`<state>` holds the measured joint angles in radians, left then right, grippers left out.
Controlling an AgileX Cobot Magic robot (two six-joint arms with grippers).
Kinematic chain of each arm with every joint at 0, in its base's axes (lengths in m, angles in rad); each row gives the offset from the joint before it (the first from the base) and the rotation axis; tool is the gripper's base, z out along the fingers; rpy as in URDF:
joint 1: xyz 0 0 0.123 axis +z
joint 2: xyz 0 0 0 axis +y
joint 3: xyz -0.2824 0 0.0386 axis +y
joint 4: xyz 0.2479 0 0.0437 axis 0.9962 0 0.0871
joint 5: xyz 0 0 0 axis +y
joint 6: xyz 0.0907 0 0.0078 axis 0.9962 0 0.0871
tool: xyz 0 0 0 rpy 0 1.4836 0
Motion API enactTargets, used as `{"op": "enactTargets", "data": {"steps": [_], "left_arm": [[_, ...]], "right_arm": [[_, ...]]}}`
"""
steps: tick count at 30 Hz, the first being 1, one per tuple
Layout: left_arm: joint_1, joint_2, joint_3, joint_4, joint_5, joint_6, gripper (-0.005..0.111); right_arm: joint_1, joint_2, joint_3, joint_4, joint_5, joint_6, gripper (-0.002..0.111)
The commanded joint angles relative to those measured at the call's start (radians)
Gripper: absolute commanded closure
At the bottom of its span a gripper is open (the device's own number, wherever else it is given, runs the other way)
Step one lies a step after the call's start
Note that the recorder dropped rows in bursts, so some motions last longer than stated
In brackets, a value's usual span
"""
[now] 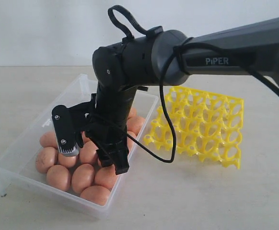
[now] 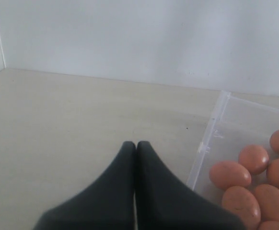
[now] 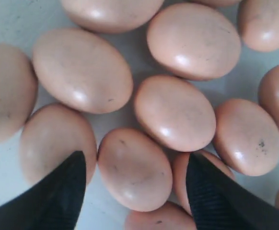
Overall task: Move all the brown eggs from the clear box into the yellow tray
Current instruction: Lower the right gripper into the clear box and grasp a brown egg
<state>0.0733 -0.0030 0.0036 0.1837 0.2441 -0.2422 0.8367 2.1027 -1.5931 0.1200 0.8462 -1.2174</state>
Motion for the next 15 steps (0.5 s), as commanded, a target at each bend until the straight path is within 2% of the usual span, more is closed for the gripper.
{"op": "enactTargets", "data": {"steps": [1,15], "left_arm": [[-0.005,0.003,-0.004,-0.002,-0.009,0.004,0.111],[-0.005,0.003,-0.004,-0.002,-0.009,0.004,0.111]], "right_arm": [[-0.008,0.017,-0.003,-0.018,-0.040,0.000,0.049],[-0.060,0.077,-0.003,0.006,-0.117,0.075,0.049]]}}
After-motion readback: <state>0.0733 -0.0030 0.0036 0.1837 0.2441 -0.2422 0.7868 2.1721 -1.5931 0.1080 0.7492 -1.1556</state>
